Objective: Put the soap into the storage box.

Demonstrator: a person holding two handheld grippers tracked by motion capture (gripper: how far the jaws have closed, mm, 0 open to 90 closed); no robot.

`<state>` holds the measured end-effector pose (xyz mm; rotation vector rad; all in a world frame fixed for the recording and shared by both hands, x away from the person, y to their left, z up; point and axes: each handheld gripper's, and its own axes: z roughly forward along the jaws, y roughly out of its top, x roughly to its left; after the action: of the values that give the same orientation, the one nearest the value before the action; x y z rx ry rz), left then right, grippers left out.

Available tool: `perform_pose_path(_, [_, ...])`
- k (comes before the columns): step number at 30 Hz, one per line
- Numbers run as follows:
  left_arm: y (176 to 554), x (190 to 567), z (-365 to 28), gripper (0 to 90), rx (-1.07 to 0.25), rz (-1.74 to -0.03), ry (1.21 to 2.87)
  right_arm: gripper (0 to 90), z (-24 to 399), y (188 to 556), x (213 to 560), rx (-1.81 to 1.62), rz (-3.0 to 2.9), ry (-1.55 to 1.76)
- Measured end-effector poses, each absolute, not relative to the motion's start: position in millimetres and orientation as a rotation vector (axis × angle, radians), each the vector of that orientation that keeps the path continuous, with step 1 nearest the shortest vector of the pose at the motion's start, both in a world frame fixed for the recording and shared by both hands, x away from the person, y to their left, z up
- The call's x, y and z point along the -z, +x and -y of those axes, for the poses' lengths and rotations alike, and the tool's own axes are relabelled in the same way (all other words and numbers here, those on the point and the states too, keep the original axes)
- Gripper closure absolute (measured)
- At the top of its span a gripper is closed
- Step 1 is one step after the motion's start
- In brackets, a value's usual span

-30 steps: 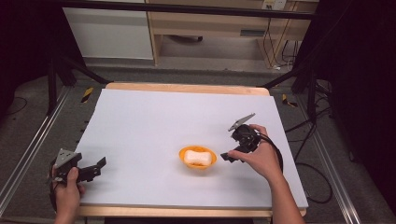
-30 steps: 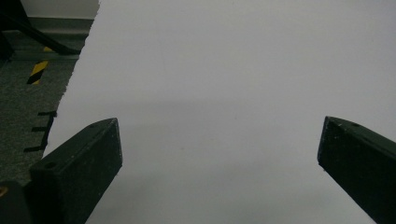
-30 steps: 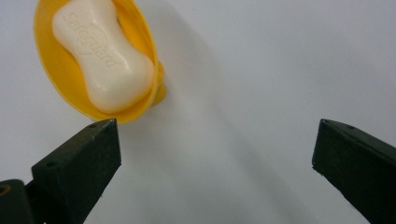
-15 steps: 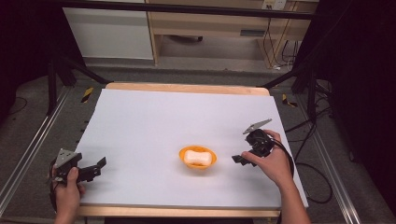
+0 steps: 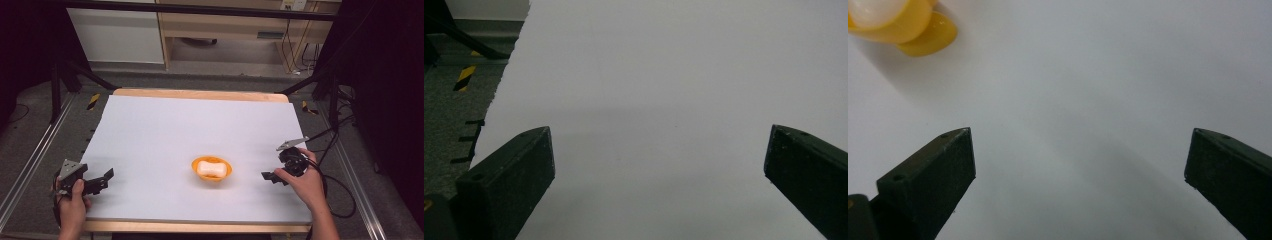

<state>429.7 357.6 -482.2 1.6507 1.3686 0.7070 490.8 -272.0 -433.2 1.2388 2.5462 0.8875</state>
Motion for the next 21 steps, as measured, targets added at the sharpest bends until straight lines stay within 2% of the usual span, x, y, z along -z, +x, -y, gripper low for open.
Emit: perform_pose_path(21, [429.4, 482.2, -356.9, 0.0, -0.712, -1.369, 1.652, 0.6, 316.0, 461.9, 451.4, -0.866, -2.424, 1.302])
